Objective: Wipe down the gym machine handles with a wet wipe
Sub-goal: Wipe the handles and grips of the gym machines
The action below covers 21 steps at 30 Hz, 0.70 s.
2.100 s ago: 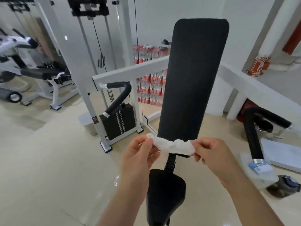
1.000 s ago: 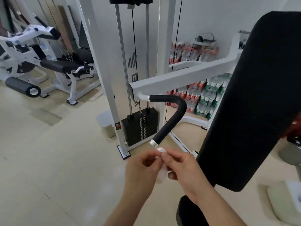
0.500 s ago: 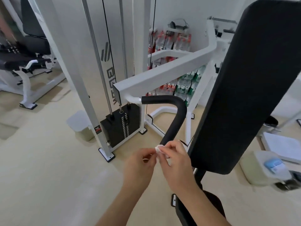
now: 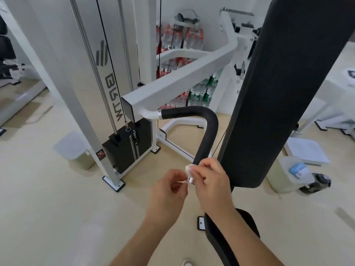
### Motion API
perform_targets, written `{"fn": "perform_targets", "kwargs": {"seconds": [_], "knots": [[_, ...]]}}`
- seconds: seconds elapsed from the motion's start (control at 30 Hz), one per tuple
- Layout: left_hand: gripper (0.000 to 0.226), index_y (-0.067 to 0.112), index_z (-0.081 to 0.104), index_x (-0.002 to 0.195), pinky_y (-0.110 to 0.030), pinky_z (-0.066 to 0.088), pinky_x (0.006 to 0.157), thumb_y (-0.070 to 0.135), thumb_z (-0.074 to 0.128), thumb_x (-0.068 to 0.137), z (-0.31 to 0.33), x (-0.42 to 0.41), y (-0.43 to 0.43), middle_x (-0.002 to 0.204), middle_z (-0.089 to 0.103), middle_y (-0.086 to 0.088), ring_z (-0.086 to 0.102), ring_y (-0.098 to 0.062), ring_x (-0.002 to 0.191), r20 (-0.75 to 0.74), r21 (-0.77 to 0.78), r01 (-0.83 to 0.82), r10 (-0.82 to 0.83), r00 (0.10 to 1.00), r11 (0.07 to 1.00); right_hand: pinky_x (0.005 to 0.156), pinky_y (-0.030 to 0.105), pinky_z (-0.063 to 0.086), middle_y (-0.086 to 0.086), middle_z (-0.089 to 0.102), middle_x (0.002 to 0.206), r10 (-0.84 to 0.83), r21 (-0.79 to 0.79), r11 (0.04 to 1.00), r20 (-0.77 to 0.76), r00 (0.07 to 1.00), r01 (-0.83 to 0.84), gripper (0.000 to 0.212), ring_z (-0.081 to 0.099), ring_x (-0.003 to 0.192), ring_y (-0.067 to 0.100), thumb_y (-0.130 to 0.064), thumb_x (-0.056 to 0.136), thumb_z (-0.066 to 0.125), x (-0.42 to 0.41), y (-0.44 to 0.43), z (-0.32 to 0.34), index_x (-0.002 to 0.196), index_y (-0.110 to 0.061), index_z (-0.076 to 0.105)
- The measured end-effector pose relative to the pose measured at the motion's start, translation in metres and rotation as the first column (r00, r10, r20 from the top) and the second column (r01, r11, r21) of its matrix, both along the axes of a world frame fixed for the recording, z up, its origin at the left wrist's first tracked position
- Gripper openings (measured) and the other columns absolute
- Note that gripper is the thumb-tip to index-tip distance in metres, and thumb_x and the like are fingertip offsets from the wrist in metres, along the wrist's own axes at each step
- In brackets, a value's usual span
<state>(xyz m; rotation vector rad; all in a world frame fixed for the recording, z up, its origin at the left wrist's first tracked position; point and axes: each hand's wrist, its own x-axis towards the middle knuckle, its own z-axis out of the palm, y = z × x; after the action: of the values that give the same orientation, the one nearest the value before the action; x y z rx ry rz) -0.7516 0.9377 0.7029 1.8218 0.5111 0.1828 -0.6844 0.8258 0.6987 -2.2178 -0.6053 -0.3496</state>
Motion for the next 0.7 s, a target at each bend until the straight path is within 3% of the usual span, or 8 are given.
{"fn": "perform_targets", "kwargs": {"seconds": [0.07, 0.13, 0.23, 0.3, 0.43, 0.5, 0.6, 0.7], "knots": [[0.027, 0.036, 0.062, 0.095, -0.020, 0.052, 0.075, 0.010, 0.063, 0.085, 0.001, 0.003, 0.001, 0.088, 0.070, 0.017, 0.065, 0.004, 0.080, -0.003, -0.035, 0.018, -0.018, 1.000, 0.999, 0.068, 0.010, 0.042, -0.008, 0.049, 0.086, -0.095, 0.037, 0.995, -0.035, 0.995, 0.096, 0.006, 0.052, 0.075, 0.004, -0.015, 0.086, 0.069, 0.013, 0.003, 0.007, 0.084, -0.012, 0.074], [0.026, 0.036, 0.062, 0.095, -0.019, 0.052, 0.072, 0.012, 0.061, 0.086, 0.002, 0.004, 0.001, 0.086, 0.070, 0.015, 0.065, 0.003, 0.079, 0.010, -0.030, 0.041, -0.040, 0.999, 0.999, 0.068, 0.008, 0.042, -0.008, 0.048, 0.086, -0.074, 0.000, 0.997, -0.027, 0.997, 0.074, 0.006, 0.051, 0.074, 0.003, -0.015, 0.087, 0.068, 0.003, 0.003, 0.005, 0.087, -0.012, 0.073], [0.023, 0.031, 0.062, 0.090, -0.021, 0.053, 0.071, 0.008, 0.059, 0.088, 0.003, 0.002, 0.005, 0.080, 0.069, 0.015, 0.065, -0.001, 0.078, 0.081, 0.105, 0.078, -0.086, 0.993, 0.991, 0.067, 0.014, 0.046, -0.009, 0.048, 0.085, 0.018, -0.070, 0.997, -0.147, 0.989, -0.028, 0.010, 0.052, 0.071, 0.004, -0.022, 0.088, 0.066, -0.015, 0.002, 0.005, 0.092, -0.017, 0.074], [0.031, 0.036, 0.064, 0.098, -0.015, 0.050, 0.071, 0.007, 0.056, 0.089, 0.006, 0.003, 0.006, 0.083, 0.068, 0.018, 0.064, 0.001, 0.080, 0.118, 0.215, 0.097, -0.125, 0.985, 0.972, 0.069, 0.015, 0.047, -0.010, 0.048, 0.085, -0.002, -0.113, 0.993, -0.234, 0.972, -0.025, 0.012, 0.054, 0.073, 0.004, -0.027, 0.089, 0.065, -0.002, 0.005, 0.013, 0.095, -0.022, 0.074], [0.030, 0.045, 0.065, 0.110, -0.006, 0.045, 0.070, 0.022, 0.058, 0.092, 0.009, 0.011, 0.004, 0.086, 0.065, 0.026, 0.061, 0.005, 0.082, 0.150, 0.290, 0.100, -0.149, 0.977, 0.952, 0.072, 0.015, 0.045, -0.011, 0.052, 0.089, 0.005, -0.175, 0.983, -0.241, 0.970, -0.049, 0.010, 0.055, 0.081, 0.006, -0.028, 0.093, 0.056, 0.002, 0.003, 0.024, 0.097, -0.025, 0.066], [0.023, 0.040, 0.069, 0.106, -0.011, 0.047, 0.067, 0.024, 0.062, 0.090, 0.006, 0.014, 0.003, 0.087, 0.065, 0.024, 0.061, 0.001, 0.079, 0.203, 0.370, 0.098, -0.184, 0.962, 0.924, 0.076, 0.014, 0.048, -0.015, 0.059, 0.090, 0.021, -0.077, 0.996, -0.333, 0.943, -0.049, 0.010, 0.059, 0.085, 0.005, -0.027, 0.095, 0.055, -0.011, -0.005, 0.023, 0.100, -0.030, 0.063], [0.016, 0.027, 0.073, 0.101, -0.012, 0.048, 0.058, 0.024, 0.069, 0.085, 0.000, 0.019, 0.004, 0.088, 0.071, 0.014, 0.060, 0.000, 0.068, 0.226, 0.514, 0.049, -0.190, 0.955, 0.856, 0.070, 0.023, 0.057, -0.003, 0.069, 0.083, -0.019, 0.248, 0.950, -0.555, 0.831, 0.188, 0.014, 0.068, 0.072, 0.010, -0.013, 0.090, 0.064, -0.020, -0.015, 0.025, 0.097, -0.024, 0.066], [0.015, 0.027, 0.075, 0.098, -0.007, 0.044, 0.061, 0.021, 0.068, 0.086, 0.005, 0.028, 0.005, 0.076, 0.071, 0.019, 0.061, 0.003, 0.068, 0.114, 0.255, 0.039, -0.070, 0.991, 0.966, 0.063, 0.021, 0.057, 0.011, 0.069, 0.078, -0.034, 0.385, 0.832, -0.685, 0.728, 0.400, 0.009, 0.066, 0.060, 0.012, -0.004, 0.087, 0.065, -0.013, -0.014, 0.020, 0.087, -0.012, 0.069]]}}
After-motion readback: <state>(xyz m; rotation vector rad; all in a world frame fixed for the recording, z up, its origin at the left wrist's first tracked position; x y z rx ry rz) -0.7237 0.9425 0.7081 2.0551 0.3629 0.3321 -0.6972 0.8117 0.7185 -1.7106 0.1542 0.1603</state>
